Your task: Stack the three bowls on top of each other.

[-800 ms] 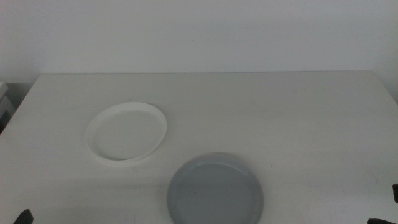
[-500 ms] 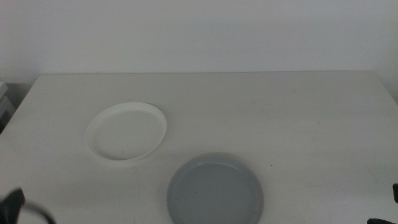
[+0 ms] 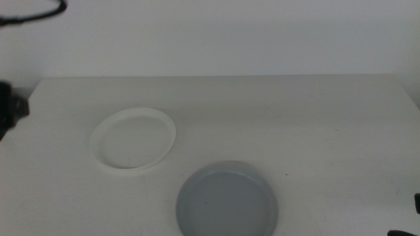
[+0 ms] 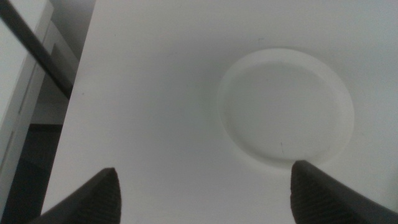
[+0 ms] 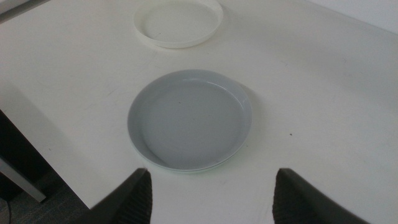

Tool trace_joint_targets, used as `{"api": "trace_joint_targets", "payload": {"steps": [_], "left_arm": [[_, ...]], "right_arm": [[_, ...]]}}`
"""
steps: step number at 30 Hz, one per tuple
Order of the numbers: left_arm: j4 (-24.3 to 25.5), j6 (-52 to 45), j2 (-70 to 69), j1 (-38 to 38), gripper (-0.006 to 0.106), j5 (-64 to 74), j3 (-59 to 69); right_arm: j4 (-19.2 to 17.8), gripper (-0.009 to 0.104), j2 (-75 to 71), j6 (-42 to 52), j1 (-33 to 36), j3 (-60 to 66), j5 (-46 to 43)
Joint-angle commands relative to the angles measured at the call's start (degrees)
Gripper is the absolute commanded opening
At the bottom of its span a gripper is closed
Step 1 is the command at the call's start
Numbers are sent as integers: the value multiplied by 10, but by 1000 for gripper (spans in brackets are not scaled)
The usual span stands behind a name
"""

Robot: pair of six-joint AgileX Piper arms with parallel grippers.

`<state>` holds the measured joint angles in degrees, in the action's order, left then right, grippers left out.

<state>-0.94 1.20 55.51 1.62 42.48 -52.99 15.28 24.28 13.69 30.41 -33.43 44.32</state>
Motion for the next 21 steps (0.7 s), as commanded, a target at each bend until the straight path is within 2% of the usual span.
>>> {"api": "trace_joint_targets", "payload": {"steps": [1, 8, 13, 21], "left_arm": [[-2, 8, 37, 0, 105, -20, -51], [-3, 11, 132, 0, 105, -58, -63], [-13, 48, 209, 0, 105, -86, -93], [-40, -37, 359, 0, 105, -22, -209]], "right_arm": [[2, 50, 4, 4, 1, -13, -33], [2, 50, 4, 4, 1, -13, -33], [2, 50, 4, 4, 1, -13, -33], [2, 50, 4, 4, 1, -13, -33]]}}
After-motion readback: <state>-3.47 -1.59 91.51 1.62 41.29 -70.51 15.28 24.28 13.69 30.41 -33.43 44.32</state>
